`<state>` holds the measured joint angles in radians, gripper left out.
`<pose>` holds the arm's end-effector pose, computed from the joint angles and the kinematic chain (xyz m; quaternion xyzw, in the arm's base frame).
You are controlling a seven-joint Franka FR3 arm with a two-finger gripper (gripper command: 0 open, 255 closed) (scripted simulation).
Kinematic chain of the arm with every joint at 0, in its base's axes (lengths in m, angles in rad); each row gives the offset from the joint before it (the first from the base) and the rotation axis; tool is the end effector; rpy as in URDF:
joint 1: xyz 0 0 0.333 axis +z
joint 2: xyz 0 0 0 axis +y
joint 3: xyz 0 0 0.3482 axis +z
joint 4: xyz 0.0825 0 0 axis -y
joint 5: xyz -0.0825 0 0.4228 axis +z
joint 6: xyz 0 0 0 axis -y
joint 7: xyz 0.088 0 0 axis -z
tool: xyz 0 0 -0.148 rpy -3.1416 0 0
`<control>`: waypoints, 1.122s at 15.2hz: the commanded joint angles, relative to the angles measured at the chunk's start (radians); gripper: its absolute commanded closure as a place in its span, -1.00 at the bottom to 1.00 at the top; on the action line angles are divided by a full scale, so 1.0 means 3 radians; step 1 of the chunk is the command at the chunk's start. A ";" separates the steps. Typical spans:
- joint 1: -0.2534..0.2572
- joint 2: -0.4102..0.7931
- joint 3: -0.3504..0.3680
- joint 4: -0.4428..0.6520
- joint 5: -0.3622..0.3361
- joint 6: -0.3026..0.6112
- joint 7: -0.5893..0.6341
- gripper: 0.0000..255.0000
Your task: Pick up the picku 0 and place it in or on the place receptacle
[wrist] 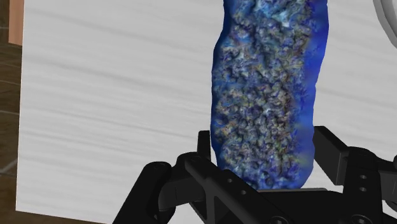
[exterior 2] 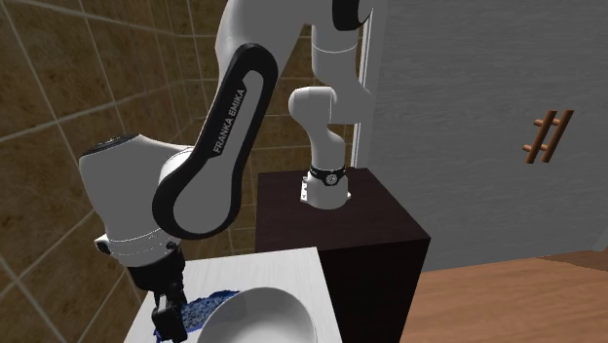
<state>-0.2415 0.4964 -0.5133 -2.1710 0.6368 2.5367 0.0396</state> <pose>0.4228 -0.4086 0.1403 -0.8004 0.5968 -0.0139 0.0537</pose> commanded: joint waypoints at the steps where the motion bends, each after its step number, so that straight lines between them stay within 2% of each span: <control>1: 0.0033 -0.0060 -0.0046 -0.0010 -0.0060 -0.0041 0.0046 1.00; 17: 0.0339 -0.0681 -0.0453 -0.0049 -0.0711 -0.0491 0.0532 1.00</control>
<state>-0.1443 0.3059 -0.6407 -2.1850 0.4381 2.3995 0.1906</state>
